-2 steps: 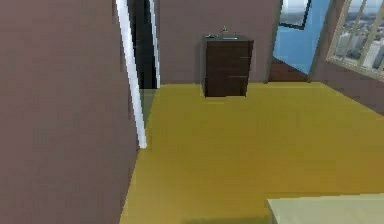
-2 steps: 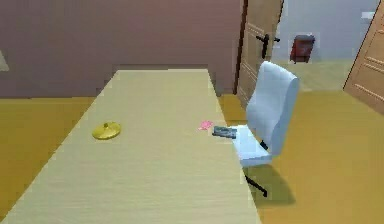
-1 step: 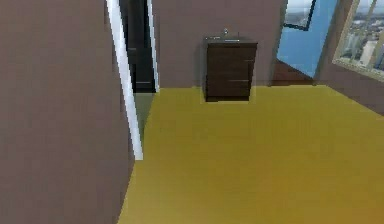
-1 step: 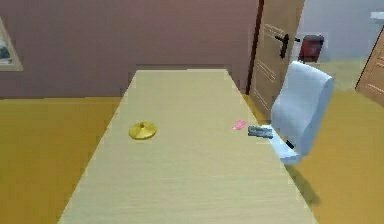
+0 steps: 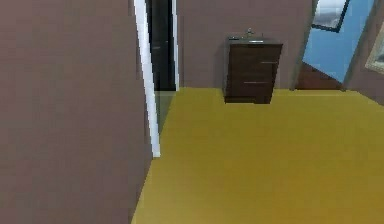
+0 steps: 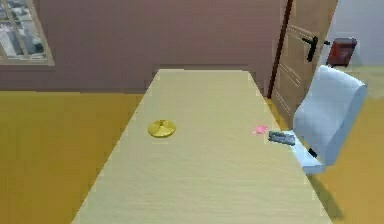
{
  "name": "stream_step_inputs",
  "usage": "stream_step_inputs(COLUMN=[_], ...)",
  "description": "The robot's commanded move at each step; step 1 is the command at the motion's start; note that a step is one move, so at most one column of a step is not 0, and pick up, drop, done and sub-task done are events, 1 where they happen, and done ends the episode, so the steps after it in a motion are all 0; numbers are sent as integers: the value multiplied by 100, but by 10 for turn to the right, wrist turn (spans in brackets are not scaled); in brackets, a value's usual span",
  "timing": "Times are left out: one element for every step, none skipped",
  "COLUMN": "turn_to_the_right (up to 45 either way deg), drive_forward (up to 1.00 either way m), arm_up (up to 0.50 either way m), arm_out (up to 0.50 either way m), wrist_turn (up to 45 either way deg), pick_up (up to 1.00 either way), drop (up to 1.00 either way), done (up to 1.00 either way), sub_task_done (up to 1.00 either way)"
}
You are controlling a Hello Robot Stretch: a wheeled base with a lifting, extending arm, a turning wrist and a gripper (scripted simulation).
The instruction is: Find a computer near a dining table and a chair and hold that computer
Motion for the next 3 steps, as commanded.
stream_step_inputs(turn_to_the_right=[0,450,0], drive_forward=[55,0,25], arm_up=[0,0,0], arm_out=[0,0,0], wrist_turn=[0,0,0], pick_up=[0,0,0], drop=[0,0,0], done=[0,0,0], sub_task_done=[0,0,0])
